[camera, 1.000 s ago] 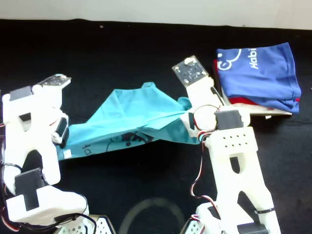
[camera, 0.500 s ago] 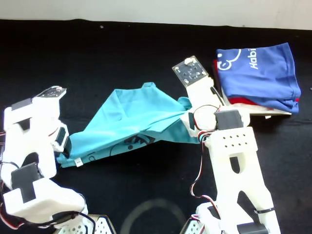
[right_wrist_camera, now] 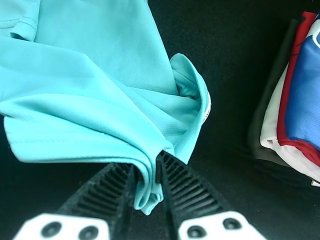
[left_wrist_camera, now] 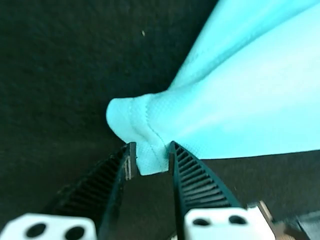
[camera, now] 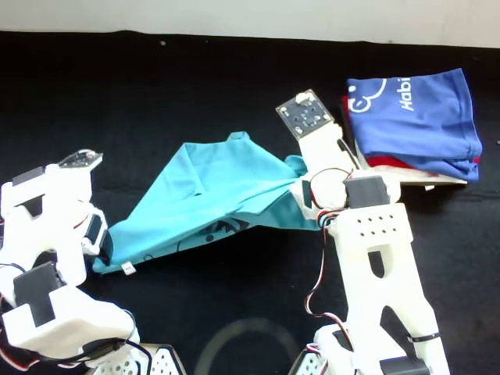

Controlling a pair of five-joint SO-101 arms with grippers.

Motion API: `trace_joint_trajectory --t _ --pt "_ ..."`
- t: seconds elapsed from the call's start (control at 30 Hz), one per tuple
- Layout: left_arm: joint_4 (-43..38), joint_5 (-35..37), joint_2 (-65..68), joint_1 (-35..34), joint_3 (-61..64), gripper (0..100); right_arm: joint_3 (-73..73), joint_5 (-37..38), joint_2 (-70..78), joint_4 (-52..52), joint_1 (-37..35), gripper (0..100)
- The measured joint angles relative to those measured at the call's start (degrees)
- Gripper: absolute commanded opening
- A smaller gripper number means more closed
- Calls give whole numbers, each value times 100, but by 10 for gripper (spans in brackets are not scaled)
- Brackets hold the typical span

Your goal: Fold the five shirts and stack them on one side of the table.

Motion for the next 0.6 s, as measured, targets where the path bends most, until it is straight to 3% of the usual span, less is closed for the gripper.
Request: trace_joint_trajectory --t 0.13,0.6 --pt "97 44 0 0 -149 202 0 0 0 0 0 6" --pt "114 79 9 149 62 151 0 0 0 0 0 6"
